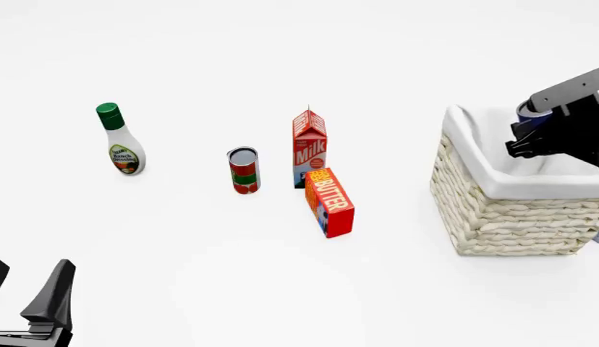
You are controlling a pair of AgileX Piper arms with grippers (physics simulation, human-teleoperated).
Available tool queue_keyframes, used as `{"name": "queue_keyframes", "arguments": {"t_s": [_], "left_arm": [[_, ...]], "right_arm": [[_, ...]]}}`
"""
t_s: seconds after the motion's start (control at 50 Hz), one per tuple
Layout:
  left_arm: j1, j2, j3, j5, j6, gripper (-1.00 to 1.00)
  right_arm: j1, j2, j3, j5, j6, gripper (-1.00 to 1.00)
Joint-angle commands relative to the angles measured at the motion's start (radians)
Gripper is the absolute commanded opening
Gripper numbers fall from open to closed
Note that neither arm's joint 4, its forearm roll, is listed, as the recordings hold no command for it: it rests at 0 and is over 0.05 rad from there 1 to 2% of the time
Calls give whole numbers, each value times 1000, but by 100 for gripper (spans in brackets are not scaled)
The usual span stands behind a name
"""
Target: Pick the alphabet soup and place it in the basket.
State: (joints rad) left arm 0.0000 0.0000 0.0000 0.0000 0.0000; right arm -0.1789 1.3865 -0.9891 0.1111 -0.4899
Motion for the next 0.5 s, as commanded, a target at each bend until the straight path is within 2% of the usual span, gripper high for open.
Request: {"name": "queue_keyframes", "arguments": {"t_s": [0.02,0.5], "left_arm": [[0,0,0,0,0,100],[0,0,0,0,0,100]], "right_arm": [[-3,7,-11,-2,13,-100],[-12,30,13,-24,11,-100]]}}
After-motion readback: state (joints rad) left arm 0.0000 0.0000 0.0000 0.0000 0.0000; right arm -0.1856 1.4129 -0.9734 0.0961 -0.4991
